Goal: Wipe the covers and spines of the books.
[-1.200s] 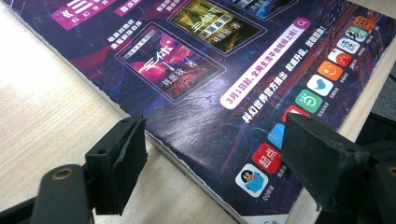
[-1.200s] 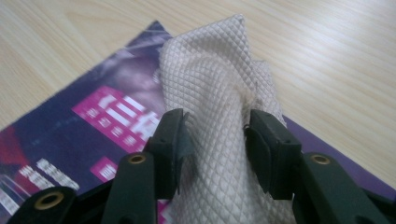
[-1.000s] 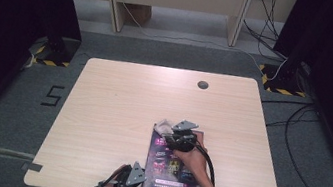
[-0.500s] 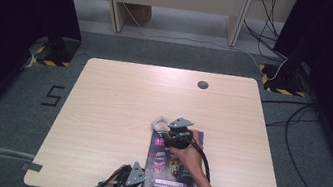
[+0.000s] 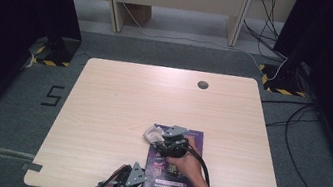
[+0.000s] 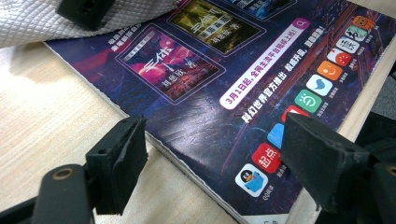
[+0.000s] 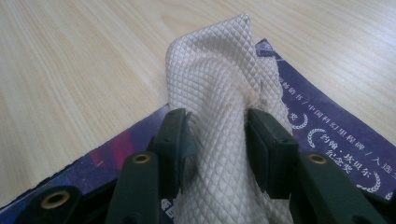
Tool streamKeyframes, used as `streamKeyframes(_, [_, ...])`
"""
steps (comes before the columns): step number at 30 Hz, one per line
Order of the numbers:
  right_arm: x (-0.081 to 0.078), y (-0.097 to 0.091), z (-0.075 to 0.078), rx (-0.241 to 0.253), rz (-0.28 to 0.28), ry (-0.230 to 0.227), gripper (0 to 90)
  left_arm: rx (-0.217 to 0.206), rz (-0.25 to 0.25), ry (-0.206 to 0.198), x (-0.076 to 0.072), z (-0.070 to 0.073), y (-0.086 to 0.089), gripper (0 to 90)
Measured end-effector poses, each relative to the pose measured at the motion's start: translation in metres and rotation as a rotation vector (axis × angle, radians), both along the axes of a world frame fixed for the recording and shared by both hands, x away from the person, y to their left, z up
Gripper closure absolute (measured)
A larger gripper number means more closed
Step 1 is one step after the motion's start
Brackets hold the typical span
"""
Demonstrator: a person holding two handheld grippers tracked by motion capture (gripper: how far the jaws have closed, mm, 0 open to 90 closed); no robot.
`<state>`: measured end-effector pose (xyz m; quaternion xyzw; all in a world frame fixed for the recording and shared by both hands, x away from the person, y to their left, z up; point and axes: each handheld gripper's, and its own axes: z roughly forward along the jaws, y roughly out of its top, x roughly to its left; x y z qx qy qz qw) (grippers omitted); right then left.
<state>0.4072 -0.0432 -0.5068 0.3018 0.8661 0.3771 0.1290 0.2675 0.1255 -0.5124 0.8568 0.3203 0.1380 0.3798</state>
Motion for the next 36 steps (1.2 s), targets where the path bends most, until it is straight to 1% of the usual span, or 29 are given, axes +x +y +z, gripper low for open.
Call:
streamKeyframes(5, [0.001,0.000,0.001,-0.007,-0.004,0.010,58.2,0.000,0.000,-0.002,0.000,0.000,0.000,21.8])
streamKeyframes(6, [0.004,-0.003,0.001,-0.017,-0.018,-0.003,57.4,0.002,-0.001,-0.003,0.000,0.000,0.000,21.7])
streamKeyframes(7, [0.004,-0.003,0.001,-0.017,-0.018,-0.003,57.4,0.002,-0.001,-0.003,0.000,0.000,0.000,21.7])
streamKeyframes(8, [0.007,-0.008,0.002,-0.017,-0.037,-0.001,57.4,0.000,-0.002,0.000,0.000,0.000,0.000,21.7])
streamKeyframes(9, [0.007,-0.008,0.002,-0.017,-0.037,-0.001,57.4,0.000,-0.002,0.000,0.000,0.000,0.000,21.7])
streamKeyframes(10, [0.009,-0.014,0.001,-0.013,-0.060,0.000,57.6,0.003,-0.004,0.001,0.001,0.000,0.000,21.7])
streamKeyframes(12, [0.008,-0.016,0.001,-0.008,-0.059,-0.002,57.9,0.004,-0.004,0.001,0.001,0.000,0.000,21.7])
streamKeyframes(15, [0.004,-0.015,0.002,-0.019,-0.056,-0.002,58.8,0.000,-0.006,0.000,0.001,0.000,0.000,21.6])
streamKeyframes(16, [-0.001,-0.013,0.002,-0.020,-0.043,0.003,58.8,-0.002,-0.004,0.002,0.001,0.000,0.000,21.6])
streamKeyframes(20, [-0.012,-0.008,0.002,-0.023,-0.010,0.011,58.8,-0.001,-0.006,0.000,0.001,0.000,0.000,21.6])
streamKeyframes(21, [-0.012,-0.008,0.002,-0.023,-0.010,0.011,58.8,-0.001,-0.006,0.000,0.001,0.000,0.000,21.6])
streamKeyframes(22, [-0.016,-0.006,0.002,-0.023,0.001,0.006,58.9,-0.001,-0.006,0.000,0.001,0.000,0.000,21.6])
streamKeyframes(24, [-0.018,-0.006,0.002,-0.022,0.012,0.006,58.8,-0.001,-0.006,-0.001,0.001,0.000,0.000,21.6])
streamKeyframes(25, [-0.018,-0.006,0.002,-0.022,0.012,0.006,58.8,-0.001,-0.006,-0.001,0.001,0.000,0.000,21.7])
streamKeyframes(26, [-0.018,-0.006,0.002,-0.015,0.011,0.015,58.7,-0.001,-0.006,0.000,0.001,0.000,0.000,21.6])
streamKeyframes(27, [-0.018,-0.007,0.002,-0.016,0.015,0.010,58.6,-0.002,-0.006,0.000,0.001,0.000,0.000,21.6])
streamKeyframes(30, [-0.017,-0.007,0.002,-0.020,0.015,0.016,58.0,0.000,-0.008,-0.001,0.001,0.000,0.000,21.6])
streamKeyframes(32, [-0.016,-0.009,0.003,-0.025,0.018,0.012,57.7,0.001,-0.008,-0.001,0.001,0.000,0.000,21.6])
streamKeyframes(36, [-0.011,-0.019,0.004,-0.044,-0.023,0.014,57.1,0.001,-0.008,0.000,0.001,0.000,0.000,21.6])
